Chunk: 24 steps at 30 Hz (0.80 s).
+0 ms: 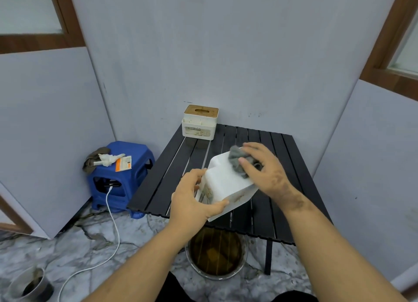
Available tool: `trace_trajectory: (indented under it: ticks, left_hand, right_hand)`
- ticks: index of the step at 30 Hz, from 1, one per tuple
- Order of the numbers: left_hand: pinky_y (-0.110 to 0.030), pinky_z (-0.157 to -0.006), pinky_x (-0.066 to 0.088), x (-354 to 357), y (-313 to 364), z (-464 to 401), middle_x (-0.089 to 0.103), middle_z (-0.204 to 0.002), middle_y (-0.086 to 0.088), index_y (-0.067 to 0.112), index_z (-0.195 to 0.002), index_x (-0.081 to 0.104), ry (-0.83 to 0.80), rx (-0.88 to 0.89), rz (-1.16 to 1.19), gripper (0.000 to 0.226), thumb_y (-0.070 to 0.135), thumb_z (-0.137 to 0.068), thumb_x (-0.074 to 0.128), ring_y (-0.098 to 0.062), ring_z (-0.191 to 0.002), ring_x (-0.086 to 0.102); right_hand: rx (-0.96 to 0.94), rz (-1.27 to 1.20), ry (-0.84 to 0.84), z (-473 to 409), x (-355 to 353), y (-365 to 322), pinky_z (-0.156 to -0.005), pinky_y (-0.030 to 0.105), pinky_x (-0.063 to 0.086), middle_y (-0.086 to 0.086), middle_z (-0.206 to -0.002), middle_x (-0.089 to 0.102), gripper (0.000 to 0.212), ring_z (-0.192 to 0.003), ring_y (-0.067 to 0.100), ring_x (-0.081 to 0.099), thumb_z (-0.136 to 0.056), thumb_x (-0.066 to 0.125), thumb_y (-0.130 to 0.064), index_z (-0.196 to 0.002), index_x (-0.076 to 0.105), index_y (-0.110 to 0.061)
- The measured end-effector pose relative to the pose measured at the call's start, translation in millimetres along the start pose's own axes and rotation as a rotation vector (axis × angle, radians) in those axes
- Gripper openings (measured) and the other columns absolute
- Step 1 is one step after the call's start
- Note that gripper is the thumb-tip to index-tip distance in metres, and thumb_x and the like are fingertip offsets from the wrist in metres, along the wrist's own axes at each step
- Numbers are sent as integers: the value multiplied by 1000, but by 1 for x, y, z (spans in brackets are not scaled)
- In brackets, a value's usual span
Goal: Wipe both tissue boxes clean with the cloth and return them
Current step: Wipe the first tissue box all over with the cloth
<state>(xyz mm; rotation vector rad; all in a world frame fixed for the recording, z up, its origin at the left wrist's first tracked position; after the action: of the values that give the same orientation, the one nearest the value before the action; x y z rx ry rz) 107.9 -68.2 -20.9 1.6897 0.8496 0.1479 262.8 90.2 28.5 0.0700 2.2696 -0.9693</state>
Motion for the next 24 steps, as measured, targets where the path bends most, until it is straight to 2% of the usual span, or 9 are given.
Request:
trace_trajectory:
  ticks: [2,5,9,10,13,14,18,22,24]
  left_hand:
    - [-12,-75,41,0,-1,1,61,-112,24,49,-110,53,5,-8,-3,67,35,-60,96,-1,-105,58]
    - [-10,-73,43,-2,-2,1,64,-110,20,47,-112,55,18,-4,9,66,37,-61,96,-1,-101,61]
    - [-8,-74,46,-2,-1,1,66,-108,20,41,-112,58,13,12,15,65,38,-60,97,-1,-98,63]
    - [-10,-75,46,-2,-1,2,65,-110,21,43,-113,57,11,8,11,66,38,-60,97,-1,-101,62]
    - [-18,-78,45,-1,-4,3,63,-113,22,46,-113,55,14,-2,-5,67,38,-59,95,-1,-105,59]
    - [-19,-77,44,-1,-4,3,62,-112,22,46,-112,55,21,-3,-11,67,38,-59,95,-1,-104,59]
    - [-17,-76,44,-2,-6,3,63,-109,24,45,-114,56,47,-8,-6,68,41,-59,96,0,-99,60]
    - [-18,-77,46,-2,-5,4,61,-110,27,49,-113,54,37,-4,-19,68,42,-59,94,4,-101,58]
    - [-15,-75,44,-2,-6,5,59,-110,29,50,-112,53,40,3,-23,67,40,-60,94,4,-102,57]
  right_hand:
    - [48,35,22,-2,4,-1,-108,40,41,-4,-131,57,35,-121,13,50,-90,61,-32,-122,67,-19]
    - [-94,201,-26,4,25,-28,-106,34,38,-2,-127,60,36,-117,15,50,-89,60,-33,-122,67,-22]
    - [-196,191,-114,7,28,-37,-105,18,29,-6,-132,59,34,-119,8,47,-91,64,-32,-124,67,-26]
    - [-158,194,-89,3,23,-30,-105,19,28,-6,-132,59,33,-120,9,47,-91,65,-31,-124,67,-26]
    - [6,205,14,-8,11,-15,-108,34,37,-3,-131,58,34,-120,15,48,-93,64,-27,-127,65,-23]
    - [0,229,3,-10,15,-17,-108,34,37,-2,-130,59,33,-118,16,49,-94,63,-24,-127,65,-21]
    - [-205,256,-142,-6,32,-37,-101,20,31,-3,-122,62,30,-113,13,50,-93,61,-23,-123,67,-21]
    - [-65,310,-60,-11,22,-27,-102,35,40,-6,-123,59,36,-112,15,49,-92,64,-35,-127,64,-29]
    - [-56,303,-58,-8,26,-31,-103,32,39,-4,-128,55,40,-115,17,47,-90,66,-34,-130,62,-29]
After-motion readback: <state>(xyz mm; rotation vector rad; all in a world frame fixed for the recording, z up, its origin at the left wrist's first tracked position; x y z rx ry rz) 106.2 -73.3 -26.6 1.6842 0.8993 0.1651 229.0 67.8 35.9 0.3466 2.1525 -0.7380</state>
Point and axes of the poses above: each hand's wrist, its own z-axis away from the middle knuckle, its own x-axis out of the palm, y = z × x, the point moved 1 cm from there along -z, towards the middle knuckle
